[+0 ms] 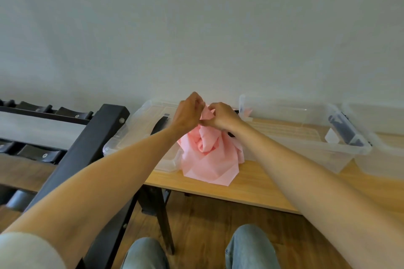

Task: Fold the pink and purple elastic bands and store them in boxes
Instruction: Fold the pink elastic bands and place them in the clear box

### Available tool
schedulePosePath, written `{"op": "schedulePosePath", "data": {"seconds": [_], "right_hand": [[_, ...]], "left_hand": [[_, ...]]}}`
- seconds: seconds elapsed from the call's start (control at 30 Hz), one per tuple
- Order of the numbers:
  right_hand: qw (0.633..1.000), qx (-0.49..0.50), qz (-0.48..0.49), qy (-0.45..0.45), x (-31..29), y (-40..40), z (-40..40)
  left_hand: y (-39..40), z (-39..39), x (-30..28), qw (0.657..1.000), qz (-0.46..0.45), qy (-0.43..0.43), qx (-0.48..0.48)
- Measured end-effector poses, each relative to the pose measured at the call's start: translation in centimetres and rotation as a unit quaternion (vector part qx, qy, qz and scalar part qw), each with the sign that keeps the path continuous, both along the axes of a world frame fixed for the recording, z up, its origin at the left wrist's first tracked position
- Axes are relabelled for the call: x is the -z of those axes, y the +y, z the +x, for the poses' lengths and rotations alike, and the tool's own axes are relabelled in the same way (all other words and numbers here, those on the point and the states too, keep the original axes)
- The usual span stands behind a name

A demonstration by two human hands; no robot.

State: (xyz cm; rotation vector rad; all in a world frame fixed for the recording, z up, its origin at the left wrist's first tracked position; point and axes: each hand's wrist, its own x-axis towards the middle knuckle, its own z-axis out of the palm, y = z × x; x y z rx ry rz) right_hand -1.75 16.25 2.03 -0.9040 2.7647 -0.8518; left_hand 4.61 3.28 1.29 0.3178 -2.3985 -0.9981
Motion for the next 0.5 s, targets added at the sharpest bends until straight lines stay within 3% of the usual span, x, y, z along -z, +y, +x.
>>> {"op": "schedulePosePath", "data": {"seconds": [0.23,0.5], "right_hand": [[0.998,0.018,-0.058,0.007,-2.3,1.0,-1.9],[0.999,0.044,-0.017,0.026,-4.4,1.8,-4.1]], "left_hand": [[-1.7,-1.1,-4.6,0.997,0.043,0.048,-0.036],[-3.2,-1.6,-8.5,0.992,0.073,0.094,-0.049]]}}
